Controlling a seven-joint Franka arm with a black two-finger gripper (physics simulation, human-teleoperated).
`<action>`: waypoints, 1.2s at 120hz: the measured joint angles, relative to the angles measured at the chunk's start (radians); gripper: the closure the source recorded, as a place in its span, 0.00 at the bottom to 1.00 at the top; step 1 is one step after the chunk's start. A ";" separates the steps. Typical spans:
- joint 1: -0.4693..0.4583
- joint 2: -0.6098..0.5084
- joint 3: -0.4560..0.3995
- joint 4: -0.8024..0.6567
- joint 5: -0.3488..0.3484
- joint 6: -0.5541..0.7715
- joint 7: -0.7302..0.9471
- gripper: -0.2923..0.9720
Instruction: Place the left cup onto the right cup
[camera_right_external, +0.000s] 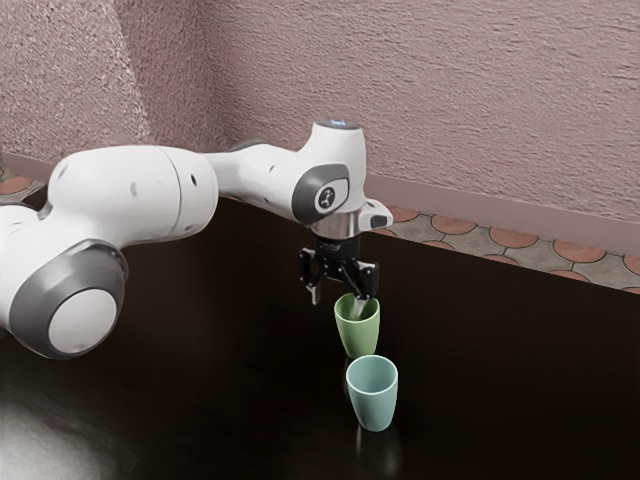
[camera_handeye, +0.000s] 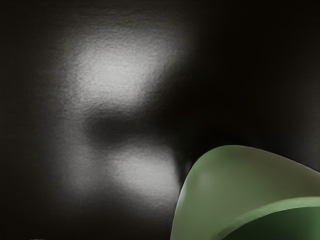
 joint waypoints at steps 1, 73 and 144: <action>0.000 0.000 0.000 0.000 0.000 0.000 0.000 0.35; -0.002 0.000 0.000 0.000 -0.003 0.003 0.001 0.52; -0.002 0.000 0.000 0.000 -0.003 0.003 -0.001 0.63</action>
